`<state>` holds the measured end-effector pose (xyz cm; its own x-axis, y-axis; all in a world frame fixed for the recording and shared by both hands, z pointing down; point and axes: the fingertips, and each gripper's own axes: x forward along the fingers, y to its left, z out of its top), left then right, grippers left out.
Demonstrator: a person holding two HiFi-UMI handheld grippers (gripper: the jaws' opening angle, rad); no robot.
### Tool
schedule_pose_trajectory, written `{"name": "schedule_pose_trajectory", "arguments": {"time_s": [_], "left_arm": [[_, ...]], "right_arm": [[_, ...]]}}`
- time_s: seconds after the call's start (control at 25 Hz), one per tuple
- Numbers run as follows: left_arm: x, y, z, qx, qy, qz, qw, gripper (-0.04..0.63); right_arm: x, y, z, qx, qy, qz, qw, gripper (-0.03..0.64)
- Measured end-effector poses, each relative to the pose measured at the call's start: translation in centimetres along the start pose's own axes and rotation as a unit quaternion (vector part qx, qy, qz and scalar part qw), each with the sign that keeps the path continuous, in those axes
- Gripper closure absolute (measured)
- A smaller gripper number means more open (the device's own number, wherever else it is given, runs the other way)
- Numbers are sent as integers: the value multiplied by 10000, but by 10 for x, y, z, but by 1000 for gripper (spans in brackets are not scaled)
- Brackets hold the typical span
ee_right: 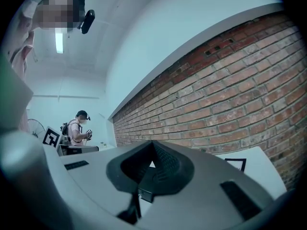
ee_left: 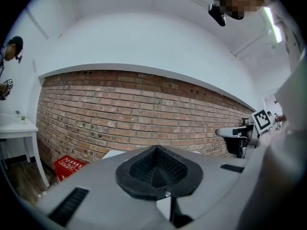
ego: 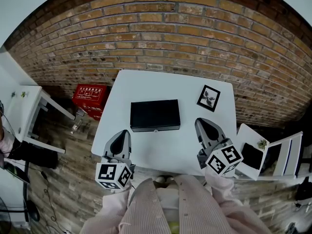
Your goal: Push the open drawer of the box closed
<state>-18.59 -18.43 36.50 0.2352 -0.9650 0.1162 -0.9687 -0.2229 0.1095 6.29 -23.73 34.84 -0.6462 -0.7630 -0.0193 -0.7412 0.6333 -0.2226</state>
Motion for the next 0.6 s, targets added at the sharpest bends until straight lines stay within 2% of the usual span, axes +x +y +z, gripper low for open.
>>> {"name": "schedule_pose_trajectory", "arguments": {"time_s": [0.28, 0.6], "left_arm": [[-1, -1, -4, 157, 75, 74, 9998, 600], [-2, -2, -4, 126, 84, 136, 9998, 600]], "right_arm": [[-2, -3, -1, 5, 19, -69, 10000, 614], [-5, -6, 0, -12, 4, -77, 10000, 614]]}}
